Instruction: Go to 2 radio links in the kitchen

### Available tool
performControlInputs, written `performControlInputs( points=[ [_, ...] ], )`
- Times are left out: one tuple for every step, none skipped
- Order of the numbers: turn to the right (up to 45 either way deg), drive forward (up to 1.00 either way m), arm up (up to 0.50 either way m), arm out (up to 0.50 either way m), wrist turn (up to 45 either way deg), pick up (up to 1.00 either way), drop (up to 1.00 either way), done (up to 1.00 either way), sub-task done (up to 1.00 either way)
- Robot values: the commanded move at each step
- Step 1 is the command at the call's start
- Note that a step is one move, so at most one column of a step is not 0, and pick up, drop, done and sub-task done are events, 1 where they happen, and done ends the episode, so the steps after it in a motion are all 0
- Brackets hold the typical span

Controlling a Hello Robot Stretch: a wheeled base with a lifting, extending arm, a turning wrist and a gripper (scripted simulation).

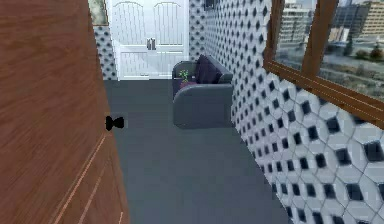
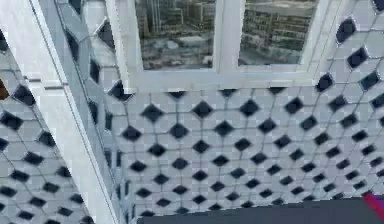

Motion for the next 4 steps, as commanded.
performControlInputs(
  points=[
    [-3.0, 0.0, 0.0, 0.0, 0.0, 0.0, 0.0, 0.0, 0.0],
    [0.0, 1.0, 0.0, 0.0, 0.0, 0.0, 0.0, 0.0, 0.0],
    [-6.0, 0.0, 0.0, 0.0, 0.0, 0.0, 0.0, 0.0, 0.0],
    [0.0, 0.3, 0.0, 0.0, 0.0, 0.0, 0.0, 0.0, 0.0]
  ],
)
